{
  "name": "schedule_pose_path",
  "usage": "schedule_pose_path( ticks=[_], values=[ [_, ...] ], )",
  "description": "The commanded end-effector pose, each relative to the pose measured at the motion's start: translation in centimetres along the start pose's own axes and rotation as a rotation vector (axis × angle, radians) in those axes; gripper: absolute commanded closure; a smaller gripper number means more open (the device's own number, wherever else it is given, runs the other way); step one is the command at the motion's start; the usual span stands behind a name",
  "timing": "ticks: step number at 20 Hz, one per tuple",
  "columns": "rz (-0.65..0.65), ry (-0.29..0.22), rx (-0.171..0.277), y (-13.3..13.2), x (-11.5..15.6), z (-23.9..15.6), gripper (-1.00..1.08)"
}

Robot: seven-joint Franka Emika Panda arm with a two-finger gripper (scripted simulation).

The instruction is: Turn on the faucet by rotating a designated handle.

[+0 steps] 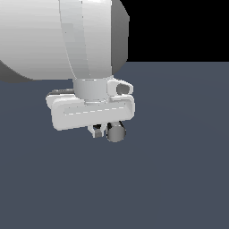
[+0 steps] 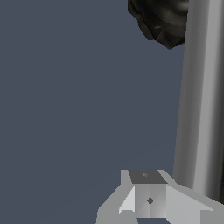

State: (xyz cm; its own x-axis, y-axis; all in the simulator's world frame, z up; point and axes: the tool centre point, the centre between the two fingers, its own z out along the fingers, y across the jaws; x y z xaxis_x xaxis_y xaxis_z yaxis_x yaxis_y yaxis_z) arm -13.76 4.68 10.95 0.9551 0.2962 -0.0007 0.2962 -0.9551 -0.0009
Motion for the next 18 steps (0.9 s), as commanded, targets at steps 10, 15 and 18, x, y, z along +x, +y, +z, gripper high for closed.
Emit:
schedule_pose_path(
  ticks=[10,15,18],
  values=[
    [-0.001,0.000,0.000,2.4,0.3,0.1,1.08],
    [-0.001,0.000,0.000,4.8,0.4,0.1,1.08],
    [-0.001,0.000,0.000,6.2,0.5,0.1,1.08]
  ],
)
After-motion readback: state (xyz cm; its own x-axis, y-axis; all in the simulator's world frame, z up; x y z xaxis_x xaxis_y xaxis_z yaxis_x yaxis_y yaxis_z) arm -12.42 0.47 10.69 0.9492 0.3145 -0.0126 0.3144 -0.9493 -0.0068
